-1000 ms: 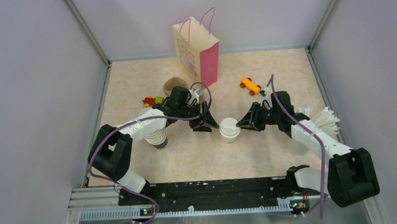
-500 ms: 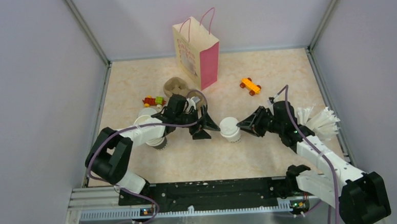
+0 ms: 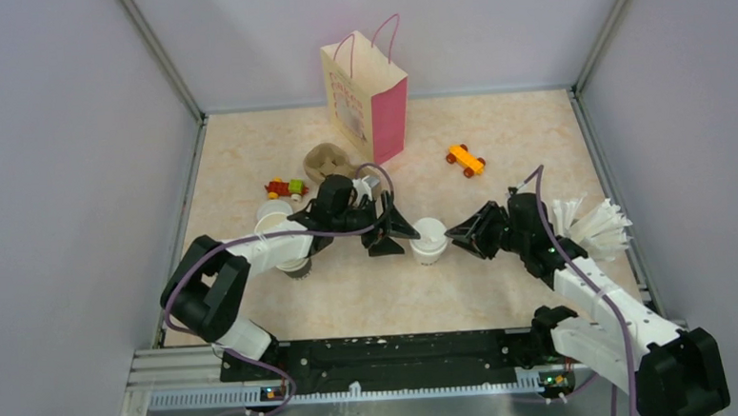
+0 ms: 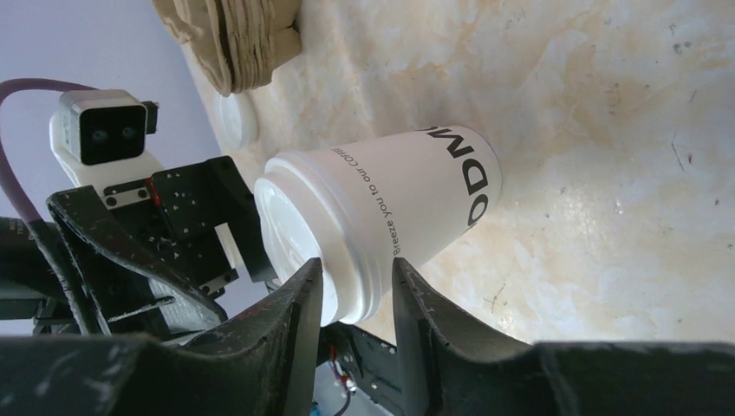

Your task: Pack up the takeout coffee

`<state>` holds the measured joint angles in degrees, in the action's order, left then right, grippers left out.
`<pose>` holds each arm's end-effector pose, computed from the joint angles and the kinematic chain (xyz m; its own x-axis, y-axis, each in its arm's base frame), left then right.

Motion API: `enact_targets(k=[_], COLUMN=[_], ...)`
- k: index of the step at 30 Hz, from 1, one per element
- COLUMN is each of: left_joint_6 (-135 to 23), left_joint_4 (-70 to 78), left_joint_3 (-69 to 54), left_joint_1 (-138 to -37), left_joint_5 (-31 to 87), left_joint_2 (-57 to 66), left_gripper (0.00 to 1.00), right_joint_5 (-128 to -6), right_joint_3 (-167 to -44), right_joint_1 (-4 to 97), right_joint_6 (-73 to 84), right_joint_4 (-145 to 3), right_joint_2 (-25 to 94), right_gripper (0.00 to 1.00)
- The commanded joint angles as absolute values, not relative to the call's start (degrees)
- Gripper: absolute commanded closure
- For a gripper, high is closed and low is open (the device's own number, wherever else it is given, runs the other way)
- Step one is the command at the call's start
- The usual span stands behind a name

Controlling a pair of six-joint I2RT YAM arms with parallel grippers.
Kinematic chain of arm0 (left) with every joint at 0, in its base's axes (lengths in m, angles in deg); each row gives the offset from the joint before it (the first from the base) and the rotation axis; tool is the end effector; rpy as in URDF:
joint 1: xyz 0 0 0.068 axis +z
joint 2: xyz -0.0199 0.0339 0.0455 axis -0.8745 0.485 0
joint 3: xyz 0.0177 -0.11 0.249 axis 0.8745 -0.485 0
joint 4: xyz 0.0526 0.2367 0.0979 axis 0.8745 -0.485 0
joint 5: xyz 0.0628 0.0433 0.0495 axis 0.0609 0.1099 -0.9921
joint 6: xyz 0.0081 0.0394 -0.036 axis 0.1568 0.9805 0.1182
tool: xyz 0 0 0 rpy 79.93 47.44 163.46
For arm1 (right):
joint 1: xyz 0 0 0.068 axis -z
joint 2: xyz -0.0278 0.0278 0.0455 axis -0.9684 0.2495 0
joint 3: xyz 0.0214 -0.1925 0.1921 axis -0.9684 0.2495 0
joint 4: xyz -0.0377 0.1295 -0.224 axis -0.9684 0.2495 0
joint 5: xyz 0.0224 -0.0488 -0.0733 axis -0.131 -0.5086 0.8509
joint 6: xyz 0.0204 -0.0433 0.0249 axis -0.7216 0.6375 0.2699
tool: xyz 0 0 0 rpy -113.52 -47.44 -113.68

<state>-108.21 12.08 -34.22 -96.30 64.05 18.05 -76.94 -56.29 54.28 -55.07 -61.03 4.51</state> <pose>0.2442 -0.2037 0.1992 -0.9962 -0.0806 -0.0321 -0.0020 0.3911 -0.9203 0.1732 0.0792 0.2091 -0.7423 0.6530 -0.1503 0.2758 0.5022 0.8196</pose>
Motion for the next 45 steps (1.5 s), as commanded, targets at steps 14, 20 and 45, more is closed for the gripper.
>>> enact_targets(k=[14, 20, 45], left_joint_6=[-98.3, -90.3, -84.0], left_joint_4=[6.5, -0.6, -2.0], left_joint_3=[-25.9, -21.3, -20.1], left_joint_1=[-97.6, -97.6, -97.6], left_joint_5=[59.9, 57.1, 61.1], left_joint_2=[23.2, 25.2, 24.3], left_gripper=[0.46, 0.55, 0.26], right_joint_5=[-83.5, -97.5, -105.9], right_joint_3=[-80.3, -86.3, -86.0], right_joint_1=[55.9, 60.2, 64.3], right_joint_6=[-22.5, -10.7, -4.1], right_joint_4=[-47.8, -47.8, -47.2], right_joint_2=[14.0, 26.2, 36.7], right_gripper=[0.44, 0.38, 0.51])
